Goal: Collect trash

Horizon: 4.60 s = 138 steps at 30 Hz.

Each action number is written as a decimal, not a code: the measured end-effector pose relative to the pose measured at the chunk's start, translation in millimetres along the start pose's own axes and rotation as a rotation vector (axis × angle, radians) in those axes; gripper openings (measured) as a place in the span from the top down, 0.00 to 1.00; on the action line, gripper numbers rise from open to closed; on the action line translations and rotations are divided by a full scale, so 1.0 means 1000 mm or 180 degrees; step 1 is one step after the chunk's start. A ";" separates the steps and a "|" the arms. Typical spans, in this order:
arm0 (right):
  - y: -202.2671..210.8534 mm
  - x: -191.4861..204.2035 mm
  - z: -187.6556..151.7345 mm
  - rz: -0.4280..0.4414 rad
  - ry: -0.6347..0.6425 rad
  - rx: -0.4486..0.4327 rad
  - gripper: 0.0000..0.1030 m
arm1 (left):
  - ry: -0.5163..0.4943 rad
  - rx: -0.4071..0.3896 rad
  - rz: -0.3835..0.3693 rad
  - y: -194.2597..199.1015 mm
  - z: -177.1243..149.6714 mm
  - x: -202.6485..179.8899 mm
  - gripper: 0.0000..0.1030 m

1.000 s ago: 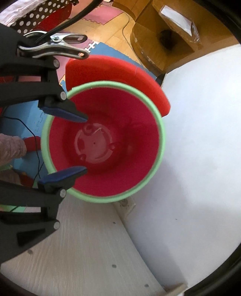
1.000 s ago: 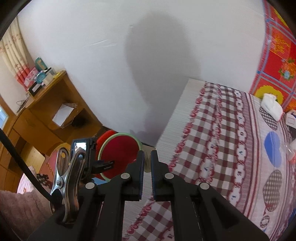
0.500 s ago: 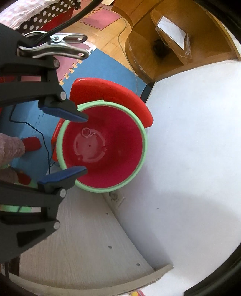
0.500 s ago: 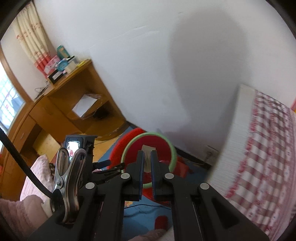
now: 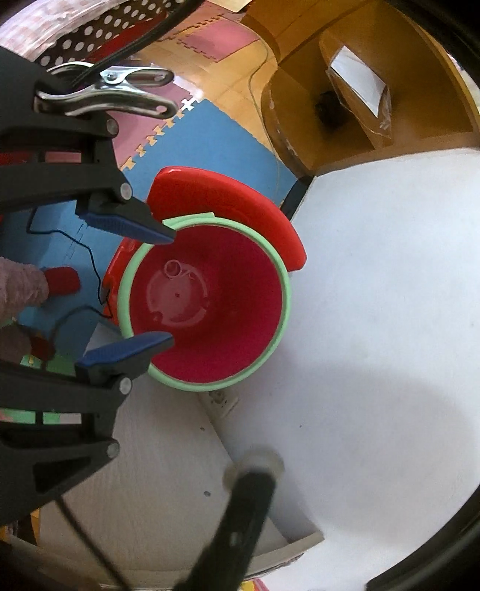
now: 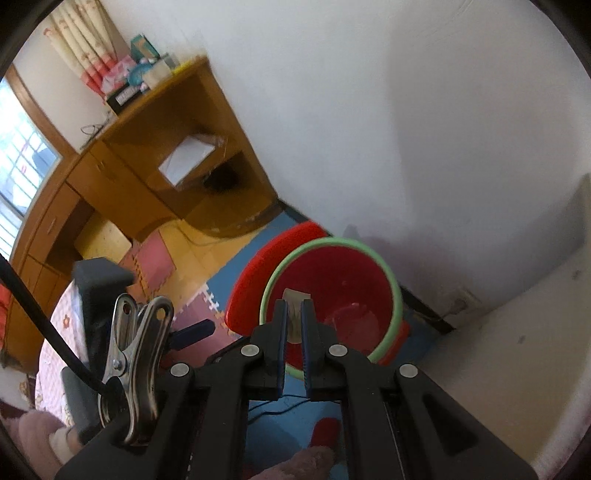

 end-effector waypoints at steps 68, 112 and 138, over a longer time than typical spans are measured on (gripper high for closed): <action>0.085 0.015 -0.050 -0.0038 -0.0002 -0.0240 0.71 | -0.0348 -0.0251 -0.0015 0.105 -0.006 -0.037 0.50; 0.383 -0.131 -0.184 -0.0148 -0.0795 -0.1293 0.71 | -0.1310 -0.0537 -0.0484 0.273 -0.082 -0.299 0.49; 0.468 -0.300 -0.239 -0.0881 -0.1705 -0.1686 0.71 | -0.2128 -0.0314 -0.1118 0.237 -0.058 -0.507 0.49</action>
Point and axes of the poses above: each gripper's, at about its wrist camera, not at the fingertips, and y roughly against the way its jaws point, x to its left, z to its top, the point moved 10 cm from there along -y, roughly the way its jaws point, and after that the axes turned 8 degrees about -y, right-handed, at the moved point
